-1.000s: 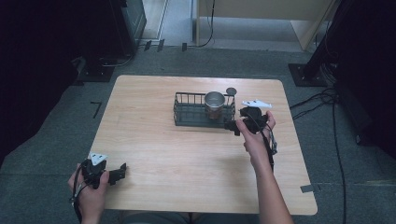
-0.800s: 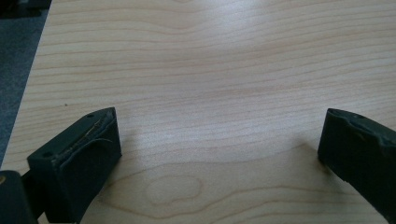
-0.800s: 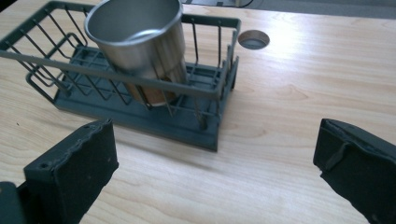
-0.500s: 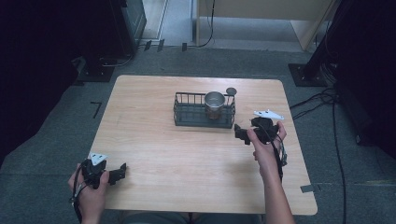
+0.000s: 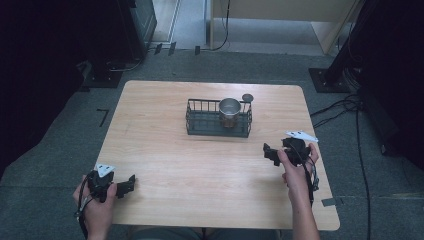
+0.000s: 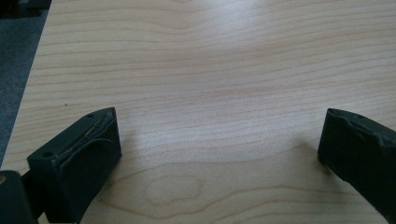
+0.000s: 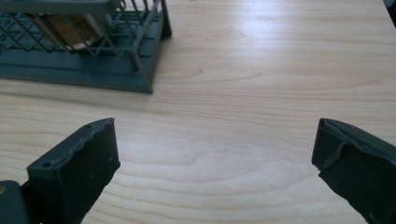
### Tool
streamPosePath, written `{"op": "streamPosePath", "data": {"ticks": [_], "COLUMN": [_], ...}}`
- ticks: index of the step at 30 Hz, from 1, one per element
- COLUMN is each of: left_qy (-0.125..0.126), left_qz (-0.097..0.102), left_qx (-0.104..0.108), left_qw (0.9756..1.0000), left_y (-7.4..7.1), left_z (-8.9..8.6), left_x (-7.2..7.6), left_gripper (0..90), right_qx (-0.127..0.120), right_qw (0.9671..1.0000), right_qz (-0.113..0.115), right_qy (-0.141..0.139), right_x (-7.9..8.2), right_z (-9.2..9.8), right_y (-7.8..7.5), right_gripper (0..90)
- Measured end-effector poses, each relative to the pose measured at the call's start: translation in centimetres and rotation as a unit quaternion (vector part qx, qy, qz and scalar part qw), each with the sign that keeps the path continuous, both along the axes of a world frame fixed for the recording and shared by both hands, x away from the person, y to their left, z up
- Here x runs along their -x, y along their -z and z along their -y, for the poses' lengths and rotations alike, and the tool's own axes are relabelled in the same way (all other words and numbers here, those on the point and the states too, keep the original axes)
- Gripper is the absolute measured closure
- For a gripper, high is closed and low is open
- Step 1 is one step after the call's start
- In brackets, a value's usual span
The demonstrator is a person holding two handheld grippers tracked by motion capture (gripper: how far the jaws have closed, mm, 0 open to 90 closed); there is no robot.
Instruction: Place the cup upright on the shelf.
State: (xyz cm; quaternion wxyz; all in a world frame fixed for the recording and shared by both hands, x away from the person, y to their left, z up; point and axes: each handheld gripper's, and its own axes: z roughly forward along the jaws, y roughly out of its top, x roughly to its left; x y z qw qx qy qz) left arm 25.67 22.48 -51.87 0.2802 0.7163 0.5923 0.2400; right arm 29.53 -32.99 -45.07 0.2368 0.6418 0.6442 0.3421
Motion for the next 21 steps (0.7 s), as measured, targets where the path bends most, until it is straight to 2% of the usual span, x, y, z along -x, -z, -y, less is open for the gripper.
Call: {"op": "streamPosePath", "data": {"ticks": [16, 21], "left_qy": [0.000, 0.000], "left_qz": [-0.001, -0.001], "left_qx": [-0.001, -0.001], "left_qw": [1.0000, 1.0000], "left_y": [0.0, 0.0], "left_z": [0.0, 0.0], "left_x": [0.0, 0.0], "left_gripper": [0.0, 0.0], "right_qx": [-0.005, -0.005], "right_qw": [0.9995, 0.9991], "right_qz": [-0.007, -0.014], "right_qy": [0.032, 0.041], "right_x": [2.9, 4.2], "right_z": [3.6, 4.7], "right_y": [1.9, 2.9], "right_gripper": [0.3, 0.4]}}
